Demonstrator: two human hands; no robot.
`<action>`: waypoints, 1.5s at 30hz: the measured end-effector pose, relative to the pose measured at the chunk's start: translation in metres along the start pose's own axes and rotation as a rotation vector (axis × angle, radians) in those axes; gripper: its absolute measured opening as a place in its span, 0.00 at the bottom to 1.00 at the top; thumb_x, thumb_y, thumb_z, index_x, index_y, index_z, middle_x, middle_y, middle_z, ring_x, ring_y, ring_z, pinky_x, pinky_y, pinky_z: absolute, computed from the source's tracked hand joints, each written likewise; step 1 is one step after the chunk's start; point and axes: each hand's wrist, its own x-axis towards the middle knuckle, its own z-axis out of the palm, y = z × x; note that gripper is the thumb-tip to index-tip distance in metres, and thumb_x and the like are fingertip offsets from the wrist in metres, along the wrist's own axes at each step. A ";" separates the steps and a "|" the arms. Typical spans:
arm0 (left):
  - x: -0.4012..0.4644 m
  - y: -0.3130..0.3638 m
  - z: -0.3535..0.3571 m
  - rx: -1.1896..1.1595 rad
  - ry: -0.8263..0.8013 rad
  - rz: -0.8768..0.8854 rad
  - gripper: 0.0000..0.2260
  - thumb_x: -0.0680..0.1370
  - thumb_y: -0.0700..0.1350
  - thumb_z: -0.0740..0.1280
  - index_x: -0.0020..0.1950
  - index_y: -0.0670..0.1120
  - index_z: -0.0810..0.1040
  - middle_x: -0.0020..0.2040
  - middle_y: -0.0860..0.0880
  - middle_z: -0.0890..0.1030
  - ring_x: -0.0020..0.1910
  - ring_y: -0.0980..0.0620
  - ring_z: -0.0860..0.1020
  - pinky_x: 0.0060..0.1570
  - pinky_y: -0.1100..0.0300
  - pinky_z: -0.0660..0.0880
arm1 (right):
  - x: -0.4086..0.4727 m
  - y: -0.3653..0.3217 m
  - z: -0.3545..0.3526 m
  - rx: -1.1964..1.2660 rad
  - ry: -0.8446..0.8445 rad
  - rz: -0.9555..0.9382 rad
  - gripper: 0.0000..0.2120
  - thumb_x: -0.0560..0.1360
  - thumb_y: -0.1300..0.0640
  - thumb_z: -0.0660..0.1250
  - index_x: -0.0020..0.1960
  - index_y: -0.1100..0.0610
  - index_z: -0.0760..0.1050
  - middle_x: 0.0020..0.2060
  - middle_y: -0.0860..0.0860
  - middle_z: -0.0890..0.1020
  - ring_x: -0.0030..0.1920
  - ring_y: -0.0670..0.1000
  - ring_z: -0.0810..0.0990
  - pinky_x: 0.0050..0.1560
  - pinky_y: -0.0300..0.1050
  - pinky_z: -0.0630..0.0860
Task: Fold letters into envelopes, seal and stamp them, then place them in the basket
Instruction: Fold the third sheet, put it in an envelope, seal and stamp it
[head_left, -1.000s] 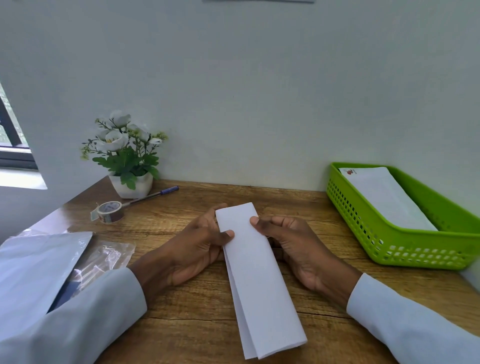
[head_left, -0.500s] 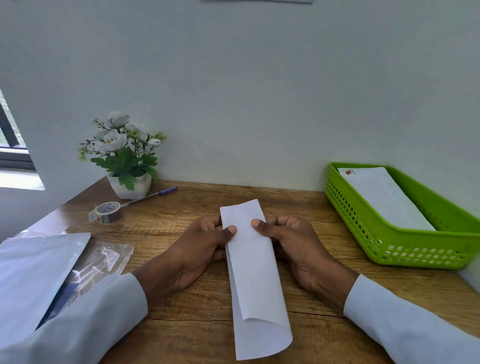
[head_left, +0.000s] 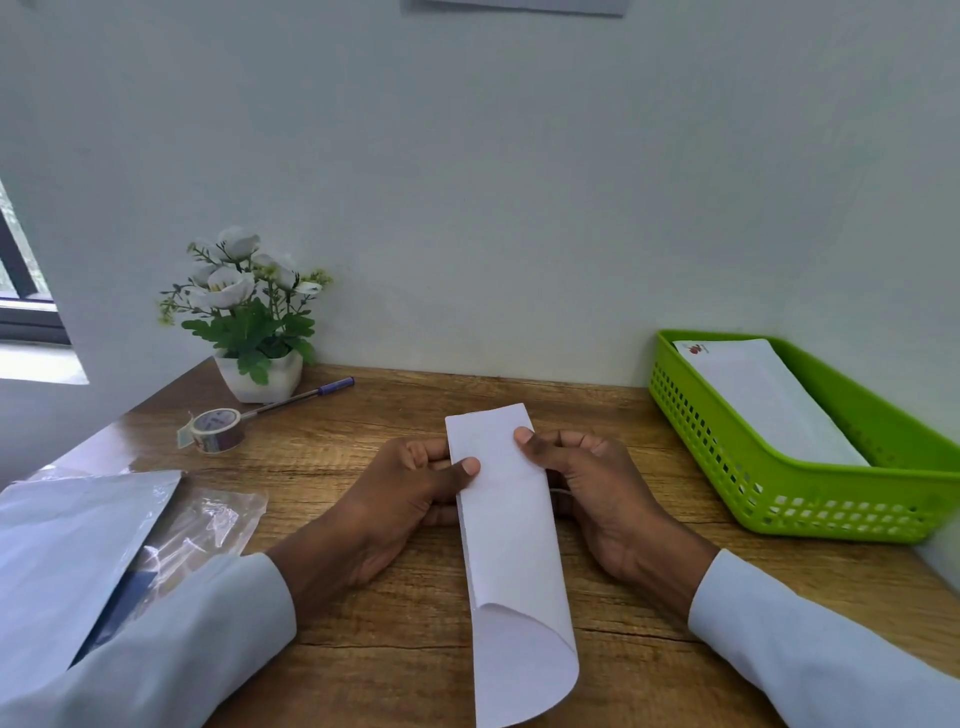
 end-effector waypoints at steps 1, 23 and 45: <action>0.000 0.000 0.001 0.011 0.003 0.007 0.10 0.79 0.39 0.65 0.60 0.43 0.79 0.53 0.42 0.85 0.51 0.45 0.85 0.46 0.56 0.83 | 0.000 0.000 0.000 -0.009 0.003 -0.005 0.12 0.72 0.53 0.75 0.47 0.62 0.82 0.43 0.53 0.88 0.45 0.54 0.86 0.50 0.54 0.83; 0.010 -0.003 -0.006 -0.100 0.257 0.122 0.08 0.80 0.40 0.64 0.57 0.47 0.79 0.52 0.47 0.86 0.51 0.48 0.85 0.48 0.54 0.82 | -0.009 -0.006 -0.002 -0.196 -0.152 0.022 0.19 0.71 0.47 0.75 0.47 0.64 0.83 0.43 0.54 0.88 0.40 0.51 0.84 0.39 0.41 0.78; 0.014 -0.003 -0.010 -0.320 0.351 0.185 0.11 0.80 0.40 0.64 0.62 0.45 0.77 0.55 0.47 0.85 0.52 0.50 0.84 0.44 0.56 0.82 | -0.014 -0.008 -0.004 -0.303 -0.157 -0.050 0.16 0.69 0.48 0.77 0.42 0.61 0.82 0.40 0.52 0.88 0.39 0.47 0.85 0.37 0.37 0.77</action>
